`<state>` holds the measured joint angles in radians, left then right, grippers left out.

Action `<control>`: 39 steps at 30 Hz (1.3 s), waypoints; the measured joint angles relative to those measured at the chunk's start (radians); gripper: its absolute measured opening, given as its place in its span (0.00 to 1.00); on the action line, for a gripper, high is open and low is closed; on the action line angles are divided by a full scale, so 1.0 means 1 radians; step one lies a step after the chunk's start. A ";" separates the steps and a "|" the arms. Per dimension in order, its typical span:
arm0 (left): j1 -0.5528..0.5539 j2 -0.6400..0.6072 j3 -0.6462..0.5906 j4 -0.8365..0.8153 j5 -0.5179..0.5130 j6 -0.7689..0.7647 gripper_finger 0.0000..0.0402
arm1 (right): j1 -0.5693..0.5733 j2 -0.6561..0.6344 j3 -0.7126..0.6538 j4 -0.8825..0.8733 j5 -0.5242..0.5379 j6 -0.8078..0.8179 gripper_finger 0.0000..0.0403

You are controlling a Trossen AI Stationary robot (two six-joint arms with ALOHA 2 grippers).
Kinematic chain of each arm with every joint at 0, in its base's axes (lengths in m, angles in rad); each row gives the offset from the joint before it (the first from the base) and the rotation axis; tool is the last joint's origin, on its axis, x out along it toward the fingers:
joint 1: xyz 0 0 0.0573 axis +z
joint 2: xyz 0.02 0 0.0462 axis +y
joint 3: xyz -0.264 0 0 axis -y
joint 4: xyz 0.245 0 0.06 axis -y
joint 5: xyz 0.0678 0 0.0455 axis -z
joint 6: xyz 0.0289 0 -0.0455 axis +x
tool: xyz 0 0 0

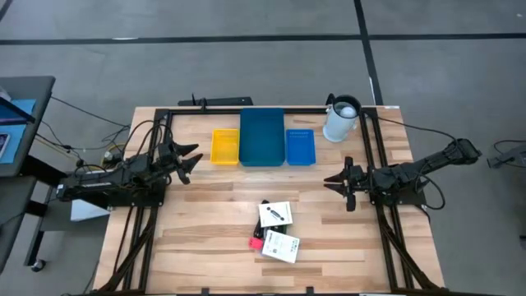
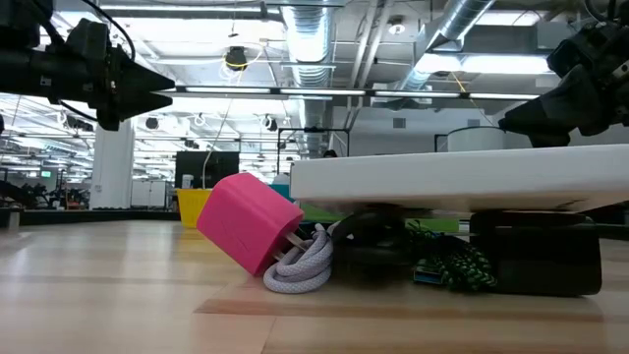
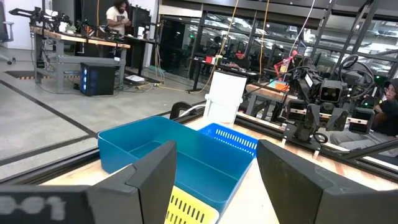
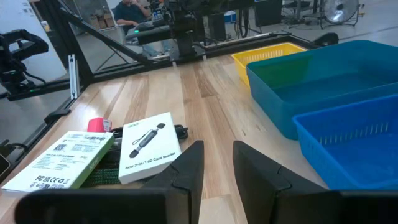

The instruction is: Pick and place items into bin

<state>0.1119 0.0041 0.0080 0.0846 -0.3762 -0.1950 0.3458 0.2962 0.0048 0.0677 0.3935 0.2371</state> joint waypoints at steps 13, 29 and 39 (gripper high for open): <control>0.000 0.000 0.000 0.000 0.000 0.000 0.53 | -0.033 -0.001 0.000 0.220 0.052 0.151 0.20; 0.000 0.000 0.000 0.000 0.000 0.000 0.53 | -0.160 0.017 0.034 0.517 0.155 0.220 0.20; 0.000 0.000 0.000 0.000 0.000 0.000 0.53 | 0.002 0.304 0.403 -0.040 0.078 -0.184 0.20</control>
<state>0.1120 0.0041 0.0079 0.0848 -0.3763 -0.1948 0.3474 0.6003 0.4078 0.0273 0.4715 0.0528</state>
